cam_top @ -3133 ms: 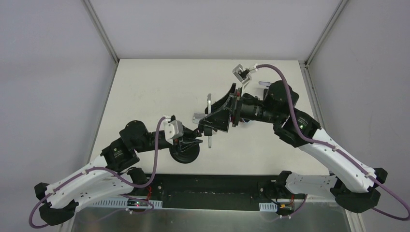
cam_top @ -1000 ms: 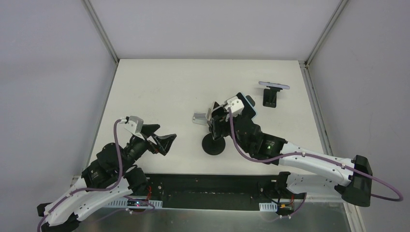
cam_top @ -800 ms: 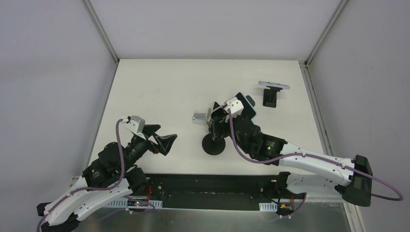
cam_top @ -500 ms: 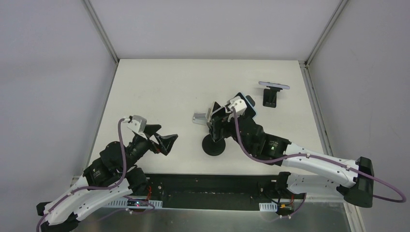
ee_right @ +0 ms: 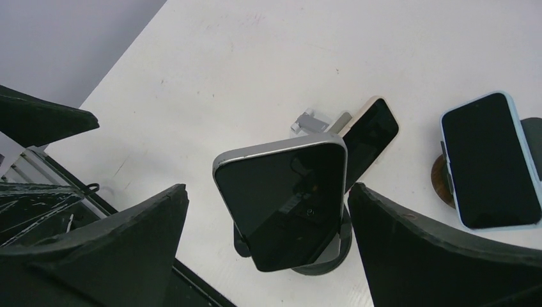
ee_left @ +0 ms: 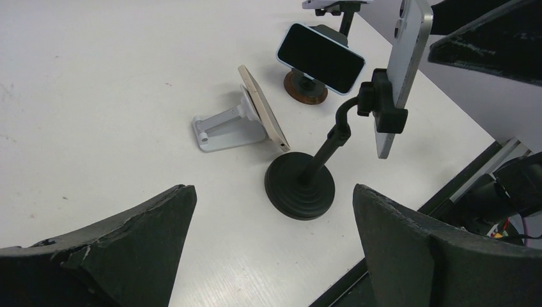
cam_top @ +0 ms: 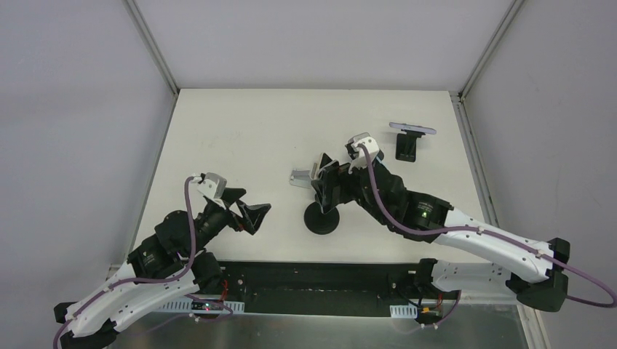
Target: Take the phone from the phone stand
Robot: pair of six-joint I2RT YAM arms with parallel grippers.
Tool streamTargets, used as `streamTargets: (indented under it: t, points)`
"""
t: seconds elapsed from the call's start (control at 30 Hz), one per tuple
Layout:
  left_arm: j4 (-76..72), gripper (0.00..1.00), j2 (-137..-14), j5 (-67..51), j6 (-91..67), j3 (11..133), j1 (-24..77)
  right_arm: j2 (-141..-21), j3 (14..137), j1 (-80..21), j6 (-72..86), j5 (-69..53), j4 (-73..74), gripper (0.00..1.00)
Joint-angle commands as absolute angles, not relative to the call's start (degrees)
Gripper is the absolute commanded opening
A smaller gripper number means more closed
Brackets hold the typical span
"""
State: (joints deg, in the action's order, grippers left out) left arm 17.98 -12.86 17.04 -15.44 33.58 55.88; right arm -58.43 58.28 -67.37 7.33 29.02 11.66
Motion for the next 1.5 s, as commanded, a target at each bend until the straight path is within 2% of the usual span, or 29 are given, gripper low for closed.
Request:
streamTargets:
  t: [0.0, 0.37, 0.53, 0.9, 1.07, 1.47]
  points:
    - [17.3, 0.99, -13.7, 16.5, -16.0, 34.4, 56.0, -59.9, 68.0, -67.3, 11.0, 29.2, 24.2, 1.00]
    - [17.8, 0.99, -13.9, 16.7, -17.4, 33.8, 56.0, -64.6, 77.0, -61.4, 9.3, 12.7, 36.5, 1.00]
    - [18.3, 0.99, -14.0, 16.7, -17.5, 33.7, 56.0, -62.9, 76.6, -56.9, 8.5, 5.7, 35.4, 1.00]
    - [18.4, 0.99, -16.5, 15.0, -18.2, 34.4, 56.0, -64.5, 73.7, -56.4, 2.7, -1.2, 32.2, 0.99]
    - [18.4, 0.99, -16.7, 14.8, -18.1, 34.7, 56.0, -67.2, 74.8, -56.3, 1.8, 2.7, 32.3, 1.00]
    - [18.3, 0.99, -17.0, 14.4, -17.8, 34.8, 56.0, -68.3, 74.4, -53.5, -2.4, 2.0, 32.6, 0.99]
